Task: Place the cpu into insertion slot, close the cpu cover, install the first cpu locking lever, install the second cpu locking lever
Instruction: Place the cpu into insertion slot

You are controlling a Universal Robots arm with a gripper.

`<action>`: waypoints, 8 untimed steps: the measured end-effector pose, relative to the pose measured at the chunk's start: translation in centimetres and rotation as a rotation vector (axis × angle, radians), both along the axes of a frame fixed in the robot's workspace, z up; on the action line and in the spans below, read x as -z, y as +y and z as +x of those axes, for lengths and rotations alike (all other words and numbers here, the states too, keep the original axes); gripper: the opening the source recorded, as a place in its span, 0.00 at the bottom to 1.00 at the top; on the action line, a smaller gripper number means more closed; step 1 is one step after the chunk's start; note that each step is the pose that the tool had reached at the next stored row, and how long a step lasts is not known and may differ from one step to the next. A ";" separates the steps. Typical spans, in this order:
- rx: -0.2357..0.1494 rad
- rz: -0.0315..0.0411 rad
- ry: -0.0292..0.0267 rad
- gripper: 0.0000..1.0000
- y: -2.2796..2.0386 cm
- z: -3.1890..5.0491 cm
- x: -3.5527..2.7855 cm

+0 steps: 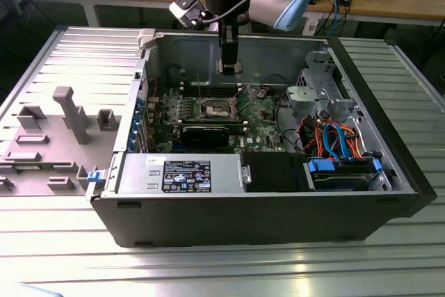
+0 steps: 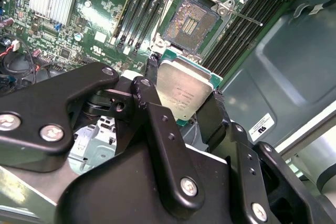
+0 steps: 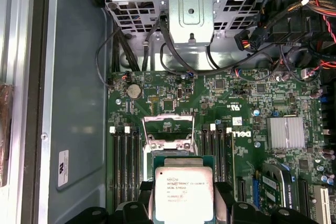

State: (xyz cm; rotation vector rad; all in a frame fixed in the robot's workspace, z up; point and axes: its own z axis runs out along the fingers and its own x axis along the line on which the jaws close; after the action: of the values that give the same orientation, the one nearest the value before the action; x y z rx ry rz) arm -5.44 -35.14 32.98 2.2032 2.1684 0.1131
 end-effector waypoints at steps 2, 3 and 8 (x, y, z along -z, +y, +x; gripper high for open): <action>0.000 -0.0001 0.0001 0.54 0.00 0.00 0.09; 0.000 -0.0002 0.0002 0.54 0.00 -0.01 0.10; 0.000 -0.0001 0.0001 0.54 0.00 -0.04 0.26</action>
State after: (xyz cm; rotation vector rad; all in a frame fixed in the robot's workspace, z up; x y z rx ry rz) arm -5.47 -35.14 32.72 2.2032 2.1684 0.1129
